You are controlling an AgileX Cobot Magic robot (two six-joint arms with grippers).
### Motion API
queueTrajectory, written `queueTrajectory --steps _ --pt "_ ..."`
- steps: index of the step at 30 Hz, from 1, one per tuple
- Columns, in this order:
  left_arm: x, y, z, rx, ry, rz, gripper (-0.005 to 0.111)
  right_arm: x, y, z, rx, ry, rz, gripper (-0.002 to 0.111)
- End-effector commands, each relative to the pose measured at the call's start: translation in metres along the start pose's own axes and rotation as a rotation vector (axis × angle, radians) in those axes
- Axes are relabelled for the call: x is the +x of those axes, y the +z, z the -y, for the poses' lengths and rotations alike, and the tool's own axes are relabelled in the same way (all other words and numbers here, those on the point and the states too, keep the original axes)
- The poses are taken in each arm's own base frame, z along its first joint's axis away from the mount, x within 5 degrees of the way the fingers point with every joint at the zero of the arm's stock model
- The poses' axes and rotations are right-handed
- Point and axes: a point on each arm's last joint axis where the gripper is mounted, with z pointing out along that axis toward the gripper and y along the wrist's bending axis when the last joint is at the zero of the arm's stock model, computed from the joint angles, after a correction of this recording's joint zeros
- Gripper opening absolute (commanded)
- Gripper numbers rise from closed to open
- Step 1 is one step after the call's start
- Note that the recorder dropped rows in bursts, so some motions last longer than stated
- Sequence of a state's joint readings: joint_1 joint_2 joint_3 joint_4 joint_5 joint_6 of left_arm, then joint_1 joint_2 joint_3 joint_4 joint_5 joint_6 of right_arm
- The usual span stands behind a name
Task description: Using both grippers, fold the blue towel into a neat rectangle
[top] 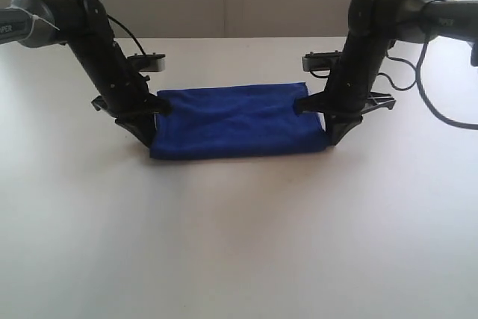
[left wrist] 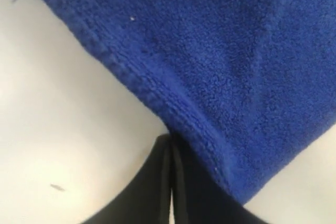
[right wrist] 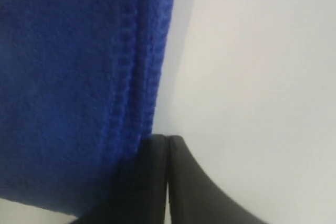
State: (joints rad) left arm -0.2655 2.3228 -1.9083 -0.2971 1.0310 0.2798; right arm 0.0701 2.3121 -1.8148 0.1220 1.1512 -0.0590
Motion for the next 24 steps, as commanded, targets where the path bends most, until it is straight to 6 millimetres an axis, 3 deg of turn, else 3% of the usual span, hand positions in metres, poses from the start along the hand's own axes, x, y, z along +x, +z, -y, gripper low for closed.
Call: queueTrajectory --steps 1,6,9,12,16,20,24 --pt "0.006 -0.019 0.000 -0.101 0.057 -0.016 0.000 0.001 -0.031 -0.001 0.052 -0.041 0.090 0.000" --pt "0.015 -0.042 0.005 -0.104 0.063 -0.052 0.000 0.003 -0.058 -0.005 0.034 -0.038 0.159 0.000" --pt "0.009 -0.042 0.012 -0.031 0.033 0.012 0.000 0.002 -0.059 -0.011 -0.023 -0.015 0.173 0.002" --pt "0.003 -0.041 0.016 0.030 -0.042 0.079 0.001 0.002 -0.056 -0.011 -0.033 -0.008 0.166 0.012" --pt "0.002 -0.041 0.017 0.038 -0.067 0.084 0.019 0.003 -0.048 -0.012 -0.052 0.013 0.158 0.025" --pt "0.002 -0.041 0.017 0.038 -0.072 0.083 0.043 0.004 -0.035 -0.013 -0.086 0.038 0.156 0.028" --pt "0.002 -0.036 0.015 0.030 -0.093 0.099 0.047 0.006 -0.023 -0.012 -0.093 0.051 0.145 0.028"
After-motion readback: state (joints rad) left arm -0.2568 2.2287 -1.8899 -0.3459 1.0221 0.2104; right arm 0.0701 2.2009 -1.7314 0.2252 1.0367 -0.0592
